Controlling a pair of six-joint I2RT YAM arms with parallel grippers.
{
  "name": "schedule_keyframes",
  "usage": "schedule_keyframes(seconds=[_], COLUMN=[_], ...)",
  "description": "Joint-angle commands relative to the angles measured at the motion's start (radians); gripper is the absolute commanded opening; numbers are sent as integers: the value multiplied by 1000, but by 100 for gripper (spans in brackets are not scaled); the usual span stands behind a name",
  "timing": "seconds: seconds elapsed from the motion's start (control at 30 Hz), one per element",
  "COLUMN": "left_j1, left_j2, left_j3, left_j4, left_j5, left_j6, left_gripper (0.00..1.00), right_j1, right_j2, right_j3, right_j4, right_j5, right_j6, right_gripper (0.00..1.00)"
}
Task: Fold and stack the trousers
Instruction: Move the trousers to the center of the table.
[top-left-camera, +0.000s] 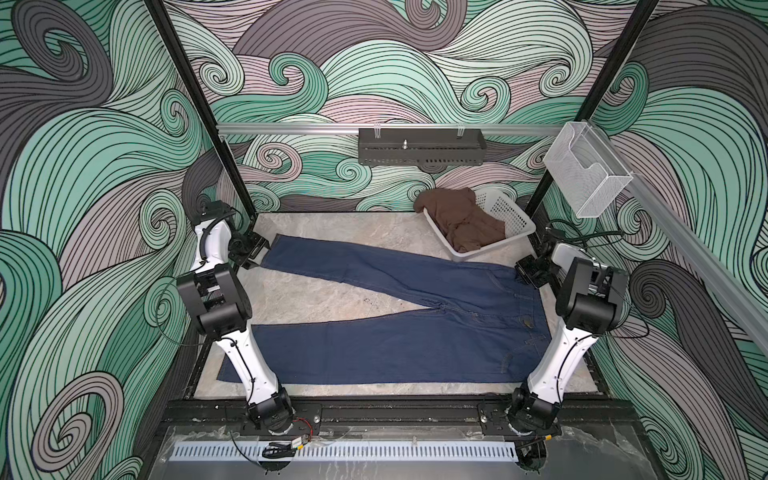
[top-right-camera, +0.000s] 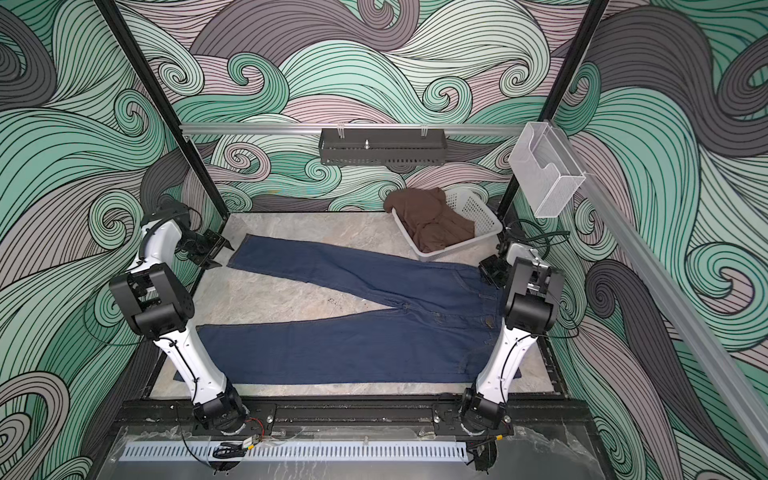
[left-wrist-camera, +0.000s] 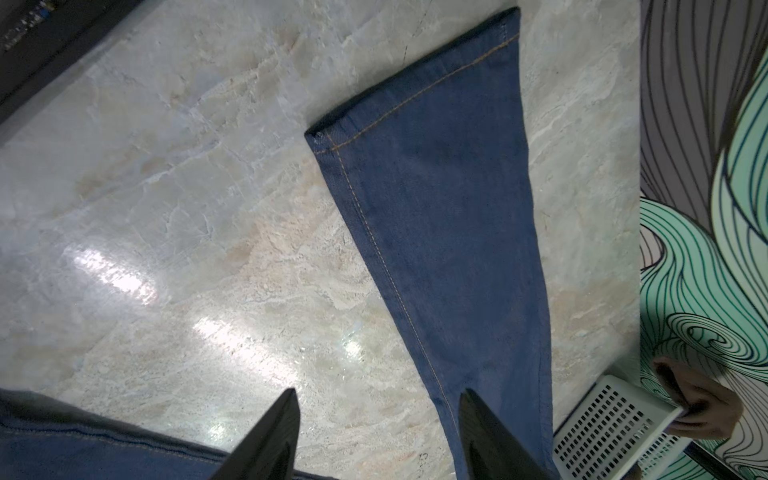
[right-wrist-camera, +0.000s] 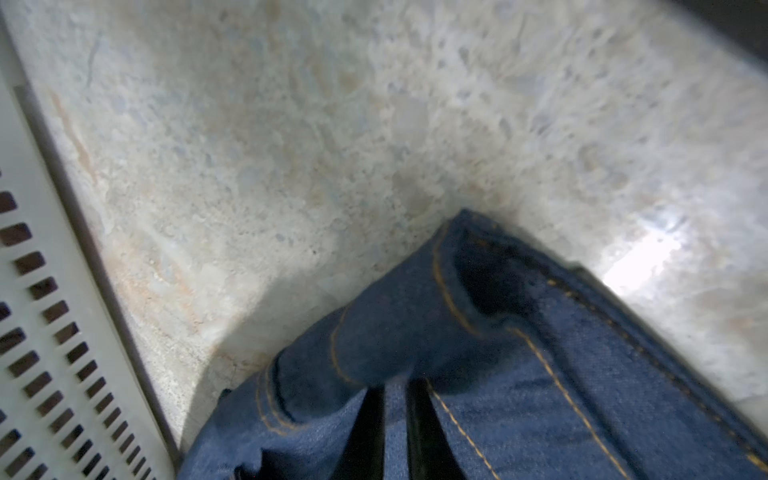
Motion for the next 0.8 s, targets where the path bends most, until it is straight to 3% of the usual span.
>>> schedule_keyframes(seconds=[0.0, 0.1, 0.23, 0.43, 0.77], left_j1=[-30, -57, -77, -83, -97], left_j2=[56, 112, 146, 158, 205], left_j3=[69, 146, 200, 208, 264], left_j4=[-69, -105, -122, -109, -105], left_j5=[18, 19, 2, -6, -15], left_j6=[29, 38, 30, 6, -26], left_gripper=[62, 62, 64, 66, 66], right_j1=[10, 20, 12, -6, -6], right_j2=[-29, -115, -161, -52, 45], right_j3=[-11, -52, -45, 76, 133], right_j4=[-47, -44, -52, -105, -116], right_j5=[-17, 2, 98, 148, 191], right_j6=[-7, -5, 4, 11, 59], right_gripper=[30, 49, 59, 62, 64])
